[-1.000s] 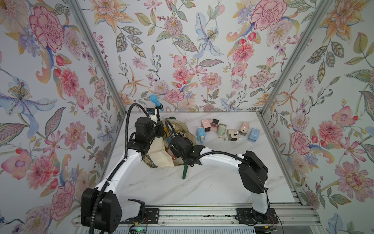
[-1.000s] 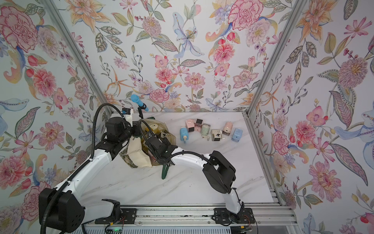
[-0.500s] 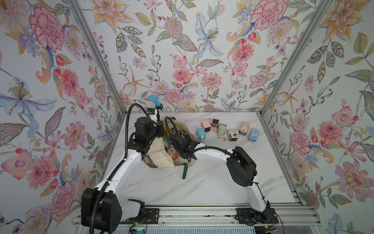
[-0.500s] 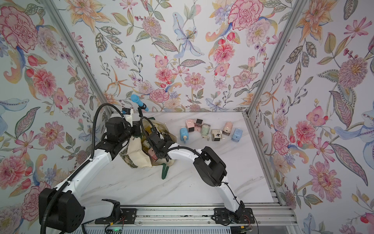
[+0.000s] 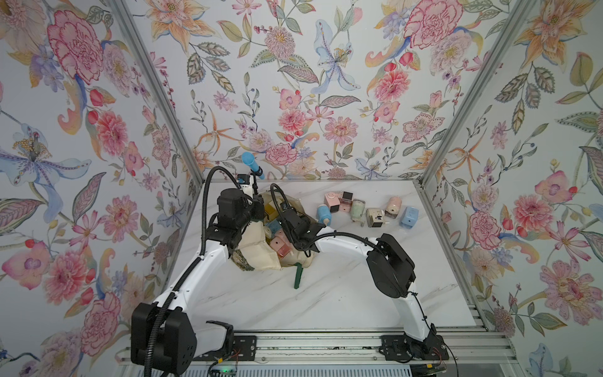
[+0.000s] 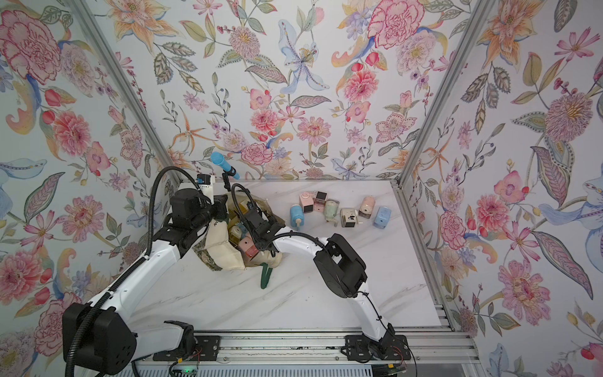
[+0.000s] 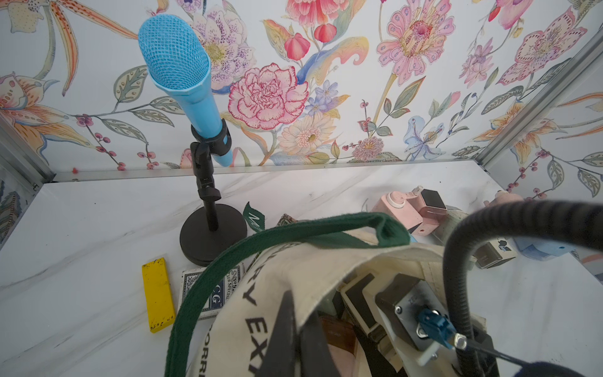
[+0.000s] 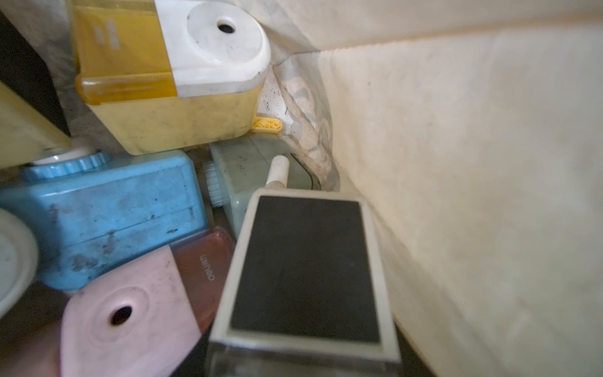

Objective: Take out the pencil sharpeners from the tote bags
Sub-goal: Pick up the pencil sharpener from the canvas bag.

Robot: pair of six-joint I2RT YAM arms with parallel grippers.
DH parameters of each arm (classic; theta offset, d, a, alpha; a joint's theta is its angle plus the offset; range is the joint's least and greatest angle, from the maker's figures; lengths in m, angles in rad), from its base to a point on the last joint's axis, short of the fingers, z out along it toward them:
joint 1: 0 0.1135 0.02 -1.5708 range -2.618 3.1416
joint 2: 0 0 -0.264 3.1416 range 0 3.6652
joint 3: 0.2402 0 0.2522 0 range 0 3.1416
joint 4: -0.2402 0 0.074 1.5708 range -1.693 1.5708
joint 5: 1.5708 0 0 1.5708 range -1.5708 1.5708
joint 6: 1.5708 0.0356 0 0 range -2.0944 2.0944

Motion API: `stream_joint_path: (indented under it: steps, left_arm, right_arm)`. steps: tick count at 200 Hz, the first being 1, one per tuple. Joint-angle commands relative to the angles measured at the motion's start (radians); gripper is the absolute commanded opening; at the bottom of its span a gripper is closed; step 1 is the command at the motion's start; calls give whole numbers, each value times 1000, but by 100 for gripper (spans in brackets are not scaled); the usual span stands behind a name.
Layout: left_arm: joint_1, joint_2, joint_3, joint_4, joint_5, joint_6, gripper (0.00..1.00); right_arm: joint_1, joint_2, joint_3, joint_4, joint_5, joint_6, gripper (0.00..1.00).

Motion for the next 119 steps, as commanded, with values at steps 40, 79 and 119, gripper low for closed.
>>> stream_joint_path:
  steps: [40,79,119]
  left_arm:
    - [-8,-37,54,93,25,18,0]
    - [-7,-38,55,93,26,16,0]
    - [-6,-38,55,92,24,18,0]
  right_arm:
    - [26,-175,-103,39,-220,-9,31]
    - [28,-318,-220,80,-302,8,30]
    - [39,-464,-337,104,-355,1,30]
